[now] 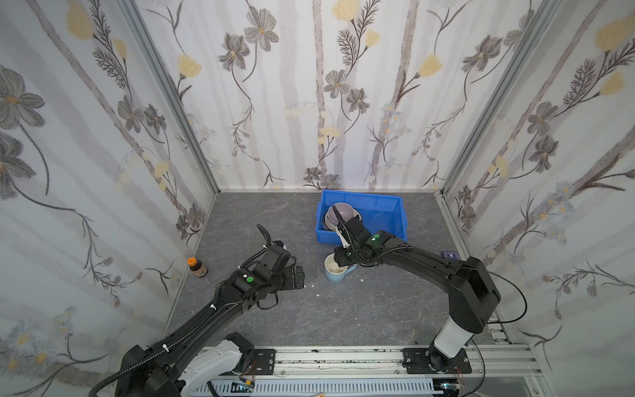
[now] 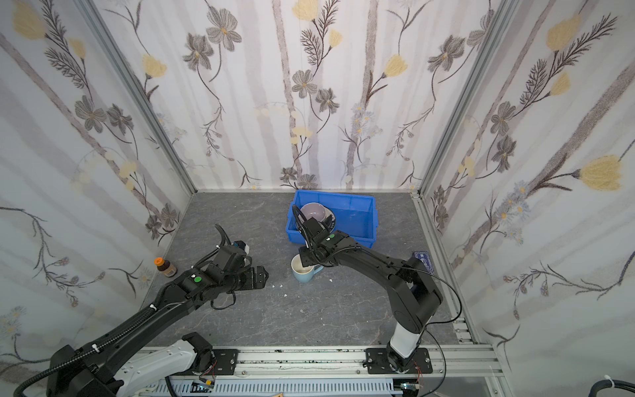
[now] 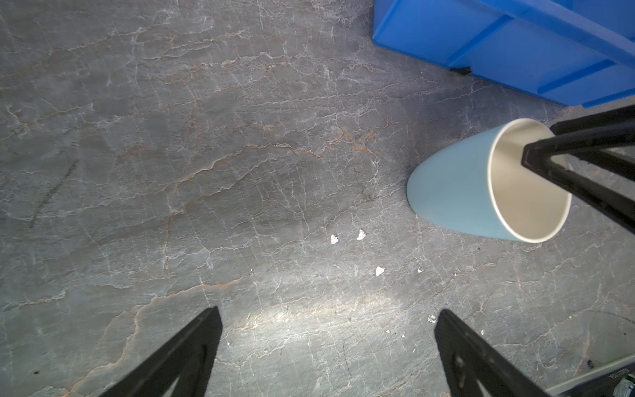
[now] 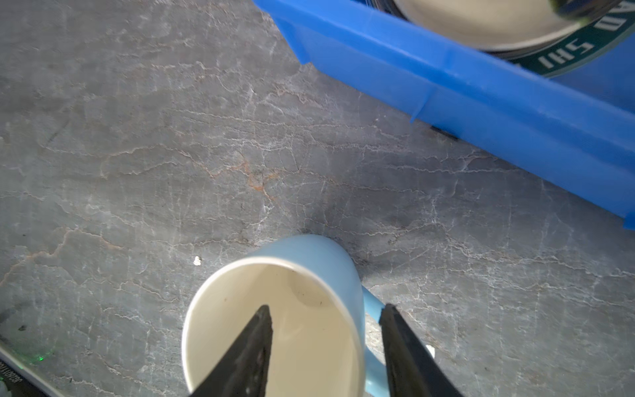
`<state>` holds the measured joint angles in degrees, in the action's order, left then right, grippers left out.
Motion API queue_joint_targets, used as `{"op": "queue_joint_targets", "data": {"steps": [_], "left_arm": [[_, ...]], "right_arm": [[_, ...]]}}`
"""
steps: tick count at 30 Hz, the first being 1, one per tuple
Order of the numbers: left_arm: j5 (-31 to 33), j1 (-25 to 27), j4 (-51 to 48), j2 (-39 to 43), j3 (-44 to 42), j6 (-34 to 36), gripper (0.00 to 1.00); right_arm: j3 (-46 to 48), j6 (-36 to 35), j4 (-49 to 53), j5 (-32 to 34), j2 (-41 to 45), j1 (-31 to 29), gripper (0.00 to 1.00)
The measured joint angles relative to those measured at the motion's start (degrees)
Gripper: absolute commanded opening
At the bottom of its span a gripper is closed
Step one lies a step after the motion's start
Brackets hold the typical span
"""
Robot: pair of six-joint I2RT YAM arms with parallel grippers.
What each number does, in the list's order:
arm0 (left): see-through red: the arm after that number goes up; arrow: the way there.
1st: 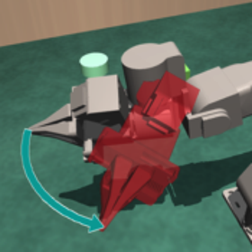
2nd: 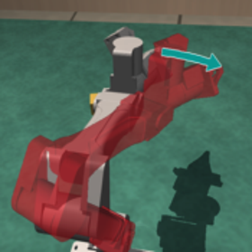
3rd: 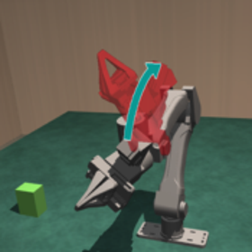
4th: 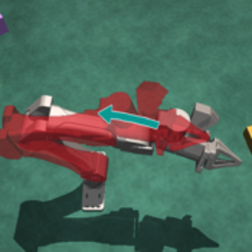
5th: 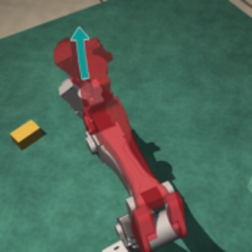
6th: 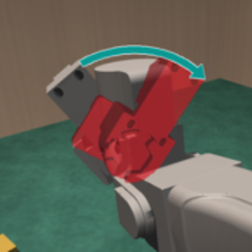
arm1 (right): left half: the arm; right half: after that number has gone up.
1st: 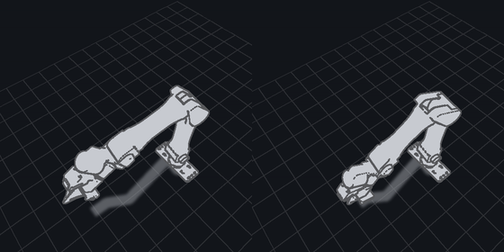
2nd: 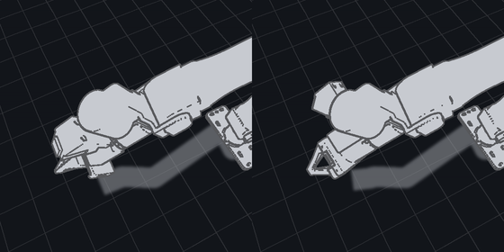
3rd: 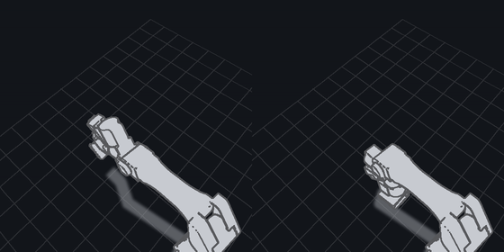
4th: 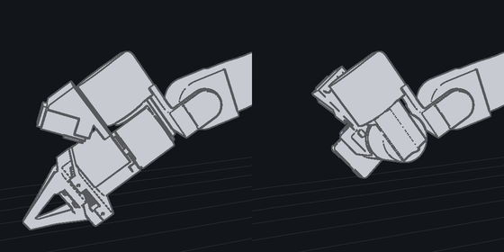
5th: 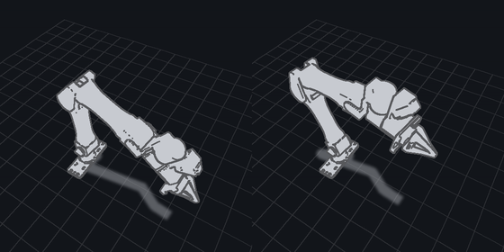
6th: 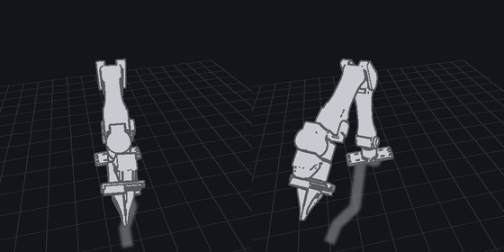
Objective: Place the mixed dishes into the plastic bin
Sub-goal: 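Close the right gripper inside the light-blue mug rim and lift it, then carry the light-blue mug into the blue bin beside the bowl with right gripper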
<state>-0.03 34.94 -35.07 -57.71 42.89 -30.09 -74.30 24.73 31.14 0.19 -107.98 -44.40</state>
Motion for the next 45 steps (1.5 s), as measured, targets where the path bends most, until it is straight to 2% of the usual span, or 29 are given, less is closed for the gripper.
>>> {"op": "queue_joint_targets", "data": {"steps": [8, 11, 22, 40, 45], "left_arm": [[0.0, 0.0, 1.1, -1.6, 0.0, 0.0, 1.0], [0.0, 0.0, 1.4, -1.9, 0.0, 0.0, 1.0], [-0.1, 0.0, 1.9, -2.0, 0.0, 0.0, 1.0], [0.0, -0.1, 2.1, -3.3, 2.5, 0.3, 1.0], [0.0, -0.1, 1.8, -3.1, 3.9, 0.8, 1.0]], "right_arm": [[-1.3, -1.5, 2.0, 0.0, -2.3, 0.2, 0.35], [-2.0, -2.3, 2.4, 0.0, -3.3, 0.4, 0.25], [-3.8, -3.4, 4.9, 0.0, -5.7, 0.9, 0.13], [-9.3, -4.4, 11.8, -0.2, -3.0, 2.0, 0.09], [-11.0, -4.5, 13.2, 0.2, -0.5, 4.6, 0.08]]}}
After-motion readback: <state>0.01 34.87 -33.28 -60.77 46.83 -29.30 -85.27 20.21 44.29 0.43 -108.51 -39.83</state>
